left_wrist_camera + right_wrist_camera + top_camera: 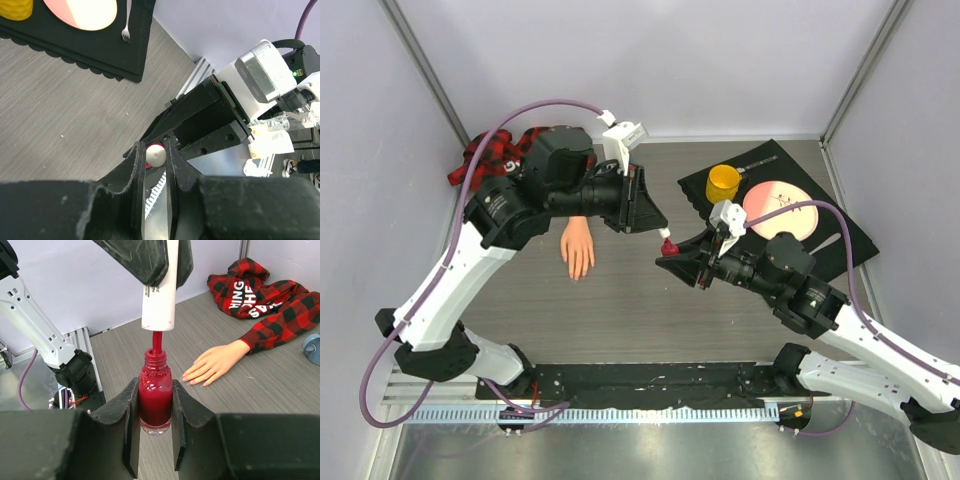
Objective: Paint the nails
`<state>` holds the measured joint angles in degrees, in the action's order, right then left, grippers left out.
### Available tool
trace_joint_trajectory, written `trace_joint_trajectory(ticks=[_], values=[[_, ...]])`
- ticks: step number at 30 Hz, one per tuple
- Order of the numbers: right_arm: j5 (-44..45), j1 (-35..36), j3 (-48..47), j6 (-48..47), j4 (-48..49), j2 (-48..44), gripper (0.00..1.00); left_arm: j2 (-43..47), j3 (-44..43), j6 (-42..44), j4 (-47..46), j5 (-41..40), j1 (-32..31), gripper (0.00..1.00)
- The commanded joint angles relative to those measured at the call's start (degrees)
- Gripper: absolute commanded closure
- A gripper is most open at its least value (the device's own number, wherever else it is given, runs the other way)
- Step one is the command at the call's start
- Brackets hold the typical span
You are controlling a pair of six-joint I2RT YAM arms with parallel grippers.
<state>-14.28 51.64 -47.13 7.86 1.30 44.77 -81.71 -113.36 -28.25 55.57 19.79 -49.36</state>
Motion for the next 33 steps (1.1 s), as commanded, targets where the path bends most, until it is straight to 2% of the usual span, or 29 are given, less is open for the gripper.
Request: trace_joint_trajectory(ticks=[1, 29, 33], values=[[-1.01, 0.04, 0.20, 0.76, 3.18, -0.04, 0.99, 2.35, -2.39, 0.48, -3.01, -0.72, 0.23, 1.00], [-0.13, 0.04, 1.34, 1.11, 3.45, -2.50, 0.99, 4.46, -1.87, 1.62, -1.69, -4.67, 0.76, 1.00], [1.80, 0.04, 2.57, 1.19, 3.97, -4.51, 0.99, 5.60, 0.15, 1.71, -1.87, -9.32, 0.85, 1.00]])
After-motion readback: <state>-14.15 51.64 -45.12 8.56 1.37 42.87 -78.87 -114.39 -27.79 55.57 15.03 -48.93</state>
